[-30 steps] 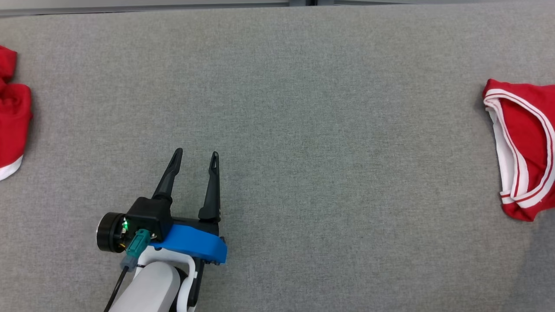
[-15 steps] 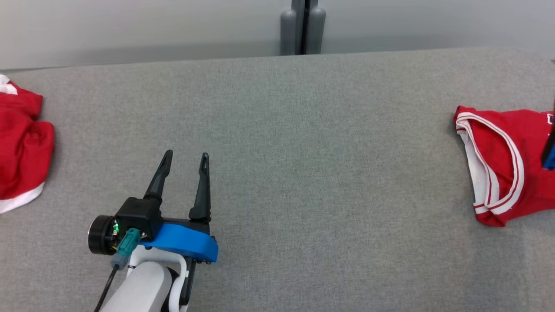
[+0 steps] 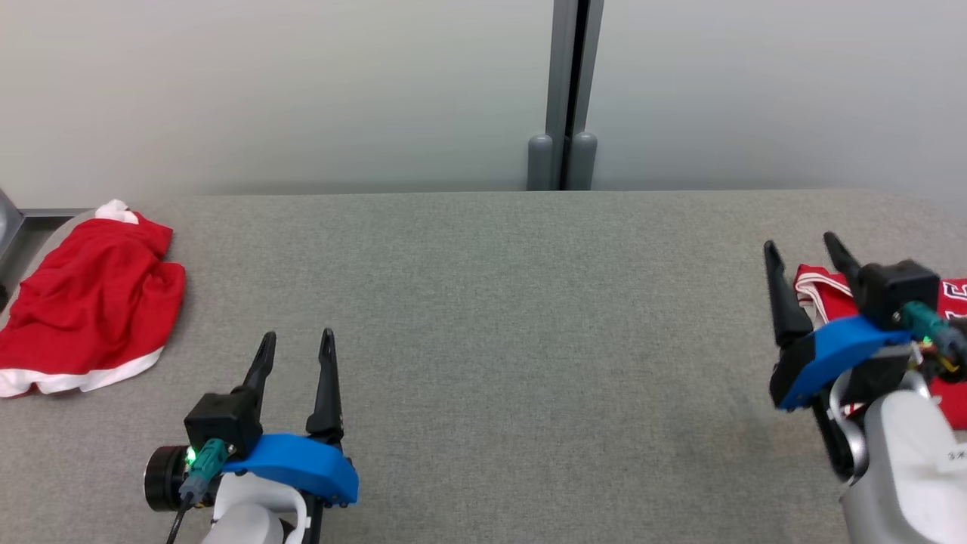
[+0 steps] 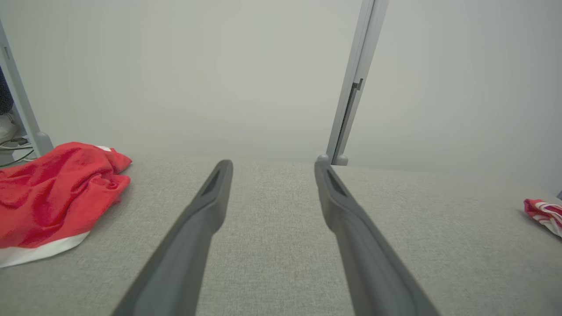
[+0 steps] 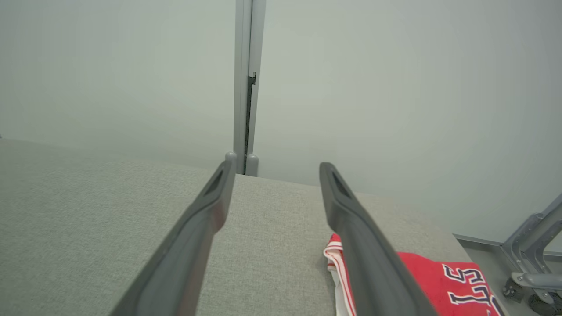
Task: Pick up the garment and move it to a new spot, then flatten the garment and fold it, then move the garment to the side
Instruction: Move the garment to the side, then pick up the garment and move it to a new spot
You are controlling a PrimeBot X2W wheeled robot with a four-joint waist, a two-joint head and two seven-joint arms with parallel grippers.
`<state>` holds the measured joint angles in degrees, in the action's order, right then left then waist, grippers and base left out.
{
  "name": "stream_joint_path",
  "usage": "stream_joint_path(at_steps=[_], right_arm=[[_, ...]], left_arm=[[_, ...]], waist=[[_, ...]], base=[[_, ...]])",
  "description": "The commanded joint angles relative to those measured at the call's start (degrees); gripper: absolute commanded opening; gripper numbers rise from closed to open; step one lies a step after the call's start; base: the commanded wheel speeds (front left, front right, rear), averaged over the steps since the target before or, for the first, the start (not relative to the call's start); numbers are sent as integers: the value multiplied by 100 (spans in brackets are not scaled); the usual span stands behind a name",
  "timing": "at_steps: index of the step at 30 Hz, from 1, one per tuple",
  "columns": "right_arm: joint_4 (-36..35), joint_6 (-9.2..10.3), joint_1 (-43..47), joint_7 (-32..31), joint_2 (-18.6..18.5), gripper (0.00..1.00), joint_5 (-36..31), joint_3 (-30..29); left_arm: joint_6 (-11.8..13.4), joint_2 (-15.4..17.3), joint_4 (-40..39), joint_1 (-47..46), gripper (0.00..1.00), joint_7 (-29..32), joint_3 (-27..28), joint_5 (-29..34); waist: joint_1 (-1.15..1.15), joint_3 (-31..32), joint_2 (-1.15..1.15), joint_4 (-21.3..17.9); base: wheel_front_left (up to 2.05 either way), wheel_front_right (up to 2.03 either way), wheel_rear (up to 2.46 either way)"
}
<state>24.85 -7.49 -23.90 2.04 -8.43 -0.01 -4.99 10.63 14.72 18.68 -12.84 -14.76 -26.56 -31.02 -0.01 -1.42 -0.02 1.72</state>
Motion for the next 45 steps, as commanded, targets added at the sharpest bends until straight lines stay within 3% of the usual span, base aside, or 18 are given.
stream_joint_path(at_steps=[1,8,17,25,39,45], right_arm=[[-135,-1,226,33,78,100,77,49],[-718,-1,1152,156,480,100,196,111],[-748,-1,1848,539,553,100,878,63],[-609,-1,1925,719,552,100,1037,169],[-554,-1,1957,758,553,100,985,133],[-574,-1,1967,754,553,100,938,53]], left_arm=[[10,29,50,105,100,-21,35,-41],[-110,31,197,398,100,-34,79,-185],[-223,-69,310,645,100,-43,131,-222],[-413,-83,439,656,100,-48,264,-226],[-447,-151,421,682,100,-50,402,-44],[-456,-189,439,585,100,-49,392,21]], waist=[[1,29,2,36],[1,124,2,174],[1,189,2,251],[1,216,2,245],[1,216,2,286],[1,211,2,554]], base=[[0,0,0],[0,0,0],[0,0,0],[0,0,0],[0,0,0],[0,0,0]])
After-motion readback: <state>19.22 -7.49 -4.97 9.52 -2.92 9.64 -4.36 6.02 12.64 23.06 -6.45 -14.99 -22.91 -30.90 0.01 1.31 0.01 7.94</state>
